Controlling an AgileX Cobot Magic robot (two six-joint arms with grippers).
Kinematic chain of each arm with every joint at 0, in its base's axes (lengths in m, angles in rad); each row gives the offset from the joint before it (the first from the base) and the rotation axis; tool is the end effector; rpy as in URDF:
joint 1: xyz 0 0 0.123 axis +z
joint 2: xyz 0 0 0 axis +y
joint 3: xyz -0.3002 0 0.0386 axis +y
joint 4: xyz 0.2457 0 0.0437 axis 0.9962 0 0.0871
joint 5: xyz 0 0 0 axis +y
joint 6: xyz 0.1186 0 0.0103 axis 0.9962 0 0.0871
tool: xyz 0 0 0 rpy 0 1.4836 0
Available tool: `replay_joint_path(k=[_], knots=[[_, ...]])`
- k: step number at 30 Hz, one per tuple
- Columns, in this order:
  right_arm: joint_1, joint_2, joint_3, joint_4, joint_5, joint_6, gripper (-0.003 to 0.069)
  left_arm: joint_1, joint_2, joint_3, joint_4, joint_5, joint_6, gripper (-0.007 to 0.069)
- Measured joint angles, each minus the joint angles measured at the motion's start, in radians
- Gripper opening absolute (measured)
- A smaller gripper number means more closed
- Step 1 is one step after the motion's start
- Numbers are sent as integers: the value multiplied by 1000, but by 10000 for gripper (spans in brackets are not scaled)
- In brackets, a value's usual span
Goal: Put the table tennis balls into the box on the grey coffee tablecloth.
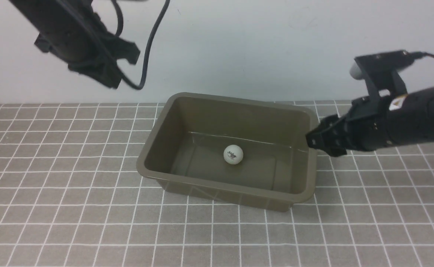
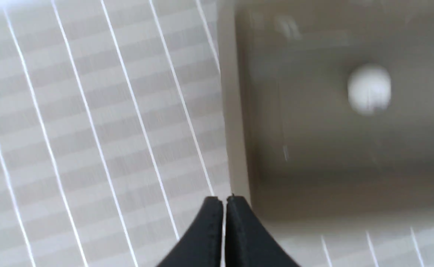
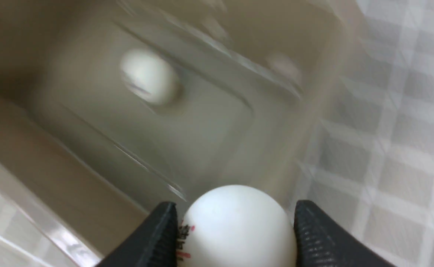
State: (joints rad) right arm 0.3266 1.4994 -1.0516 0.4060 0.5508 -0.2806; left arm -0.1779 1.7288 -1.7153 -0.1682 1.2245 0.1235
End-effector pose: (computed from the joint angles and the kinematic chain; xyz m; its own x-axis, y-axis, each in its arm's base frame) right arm 0.3067 0.1299 0.2688 -0.7557 -0.1832 -0.6287 -0.3872 0.8993 0.2034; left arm 0.3707 -0.0857 0.3466 -0.8792 0.2242 -0.4205 0.2972 0.9477 -0.1160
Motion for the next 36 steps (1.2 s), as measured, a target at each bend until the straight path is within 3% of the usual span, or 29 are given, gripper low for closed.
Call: replay_joint_path(k=[5,11,14,15,17,18,21,23,27,32,36], knots=[[16,132,-149,20,22,-40,372,0,-186,277,-76,-115,17,-5],[17,214,-277,11,147,0,546,0,-393,495,-106,-136,70,-5],[17,184,-322,-23,198,30,548,0,-452,539,-106,-136,73,-5],[17,153,-332,-46,216,57,516,0,-474,549,-106,-136,73,-5],[17,68,-338,-95,249,102,382,0,-524,566,-110,-136,73,-5],[17,50,-338,-105,252,107,367,0,-528,569,-111,-136,73,-5],[17,-101,-339,-181,292,191,127,0,-589,586,-118,-142,76,-5],[17,-223,-322,-225,301,238,35,0,-639,604,-121,-161,81,-5],[17,-497,-183,-267,244,274,-10,0,-707,628,-121,-178,87,-5],[17,-797,70,-275,98,292,-13,0,-748,646,-151,-188,87,-5],[17,-1137,435,-304,-194,299,-13,0,-750,664,-203,-215,106,-5]])
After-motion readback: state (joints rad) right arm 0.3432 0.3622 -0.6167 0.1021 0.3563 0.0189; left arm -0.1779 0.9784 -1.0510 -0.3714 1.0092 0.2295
